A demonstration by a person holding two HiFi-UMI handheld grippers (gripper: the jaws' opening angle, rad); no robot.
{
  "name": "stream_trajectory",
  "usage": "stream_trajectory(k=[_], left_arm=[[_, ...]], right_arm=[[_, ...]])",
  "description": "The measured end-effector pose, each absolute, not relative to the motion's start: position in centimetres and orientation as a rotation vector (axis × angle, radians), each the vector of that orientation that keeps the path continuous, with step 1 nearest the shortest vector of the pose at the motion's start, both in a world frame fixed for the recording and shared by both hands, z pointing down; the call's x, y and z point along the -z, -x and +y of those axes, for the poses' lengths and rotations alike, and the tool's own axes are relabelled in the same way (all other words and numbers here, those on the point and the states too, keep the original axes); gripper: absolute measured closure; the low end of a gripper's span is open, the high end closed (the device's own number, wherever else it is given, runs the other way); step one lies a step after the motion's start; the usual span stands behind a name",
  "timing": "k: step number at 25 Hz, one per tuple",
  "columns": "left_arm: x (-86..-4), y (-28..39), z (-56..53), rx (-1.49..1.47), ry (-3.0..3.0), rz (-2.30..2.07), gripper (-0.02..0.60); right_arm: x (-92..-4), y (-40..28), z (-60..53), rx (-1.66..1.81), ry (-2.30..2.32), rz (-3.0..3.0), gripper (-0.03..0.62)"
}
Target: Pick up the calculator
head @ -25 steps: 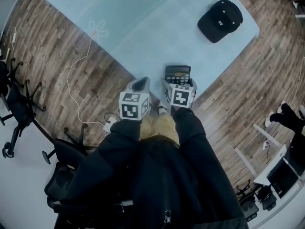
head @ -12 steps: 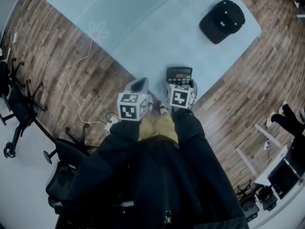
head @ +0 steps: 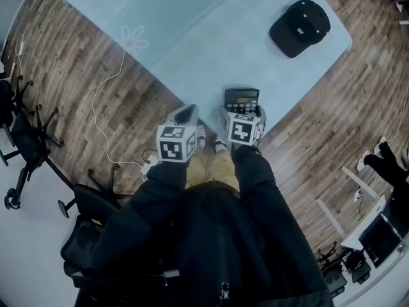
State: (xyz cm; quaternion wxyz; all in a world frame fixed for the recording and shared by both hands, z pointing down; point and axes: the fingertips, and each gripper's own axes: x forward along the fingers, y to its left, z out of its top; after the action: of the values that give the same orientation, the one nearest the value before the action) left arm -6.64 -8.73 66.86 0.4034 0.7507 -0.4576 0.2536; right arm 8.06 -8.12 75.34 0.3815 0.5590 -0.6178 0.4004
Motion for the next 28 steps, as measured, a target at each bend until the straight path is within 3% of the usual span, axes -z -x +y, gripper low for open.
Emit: stream_trajectory(k=[8,11,13,28], left_arm=[[-66.7,6.3,-8.7,-0.637,-1.908,-1.149,0.583],[-66.8,6.3,-8.6,-0.641,-1.907,-1.144,0.583],[-66.9,6.3,-8.5,-0.642,-1.903,-1.142,0.583],[-67.8,7.3,-8.9,-0.645,-1.880,-1.134,0.583]], right_arm=[[-74.6,-8.1,-7.9,-1.007,-1.427,-1.606,0.055],[-75.2,-7.9,-7.7,-1.027,-1.387,-1.596,0.049],[-75.7,-7.4,-7.6,-0.989,-1.354,-1.598,0.008],[-77.3,-8.8,-7.4,-1.077,-1.269,-1.503,-0.001]])
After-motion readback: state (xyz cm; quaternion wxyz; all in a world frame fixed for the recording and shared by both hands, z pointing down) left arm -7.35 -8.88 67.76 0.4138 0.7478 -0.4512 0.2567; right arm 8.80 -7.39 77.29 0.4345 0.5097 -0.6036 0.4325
